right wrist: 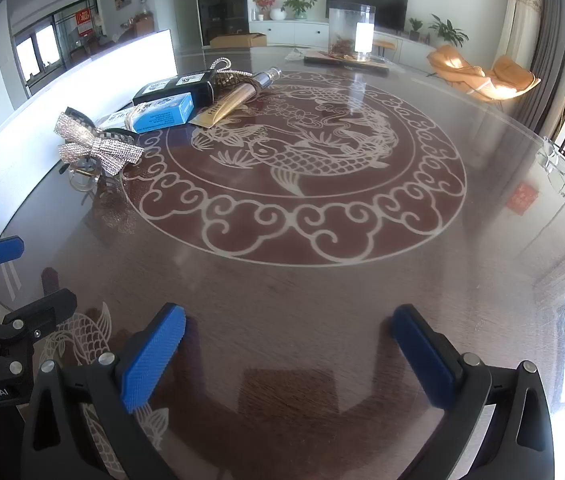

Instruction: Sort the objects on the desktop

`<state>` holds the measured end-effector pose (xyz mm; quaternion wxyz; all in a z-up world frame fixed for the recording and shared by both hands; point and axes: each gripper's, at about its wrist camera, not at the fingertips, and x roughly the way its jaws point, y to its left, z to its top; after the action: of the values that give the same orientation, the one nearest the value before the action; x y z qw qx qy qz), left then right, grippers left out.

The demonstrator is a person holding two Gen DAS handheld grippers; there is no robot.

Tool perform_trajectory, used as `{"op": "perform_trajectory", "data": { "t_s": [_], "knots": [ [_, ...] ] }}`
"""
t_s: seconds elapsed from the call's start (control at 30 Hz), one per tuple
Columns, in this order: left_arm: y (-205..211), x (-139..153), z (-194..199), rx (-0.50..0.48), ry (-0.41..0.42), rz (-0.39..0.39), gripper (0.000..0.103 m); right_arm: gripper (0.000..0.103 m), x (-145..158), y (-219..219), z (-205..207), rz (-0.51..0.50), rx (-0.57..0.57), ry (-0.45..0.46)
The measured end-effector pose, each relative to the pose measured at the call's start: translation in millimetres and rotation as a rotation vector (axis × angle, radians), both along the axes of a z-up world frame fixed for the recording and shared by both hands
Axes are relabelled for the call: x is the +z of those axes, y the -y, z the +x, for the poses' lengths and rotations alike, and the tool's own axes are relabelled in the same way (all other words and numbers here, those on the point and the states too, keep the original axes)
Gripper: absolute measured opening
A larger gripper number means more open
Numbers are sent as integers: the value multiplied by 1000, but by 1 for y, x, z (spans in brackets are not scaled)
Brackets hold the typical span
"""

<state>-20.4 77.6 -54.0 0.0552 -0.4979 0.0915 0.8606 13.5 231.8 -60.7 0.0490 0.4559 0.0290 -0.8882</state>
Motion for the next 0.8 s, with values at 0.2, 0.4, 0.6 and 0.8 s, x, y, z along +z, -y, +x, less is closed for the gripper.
{"op": "perform_trajectory", "data": {
  "t_s": [0.2, 0.4, 0.6, 0.8],
  "knots": [
    [5, -3, -3, 22, 27, 28, 92, 103, 0, 0, 0, 0, 1, 0],
    [3, -3, -3, 20, 29, 21, 92, 103, 0, 0, 0, 0, 1, 0],
    [4, -3, -3, 26, 30, 24, 92, 103, 0, 0, 0, 0, 1, 0],
    [6, -4, -4, 35, 34, 32, 92, 103, 0, 0, 0, 0, 2, 0]
  ]
}}
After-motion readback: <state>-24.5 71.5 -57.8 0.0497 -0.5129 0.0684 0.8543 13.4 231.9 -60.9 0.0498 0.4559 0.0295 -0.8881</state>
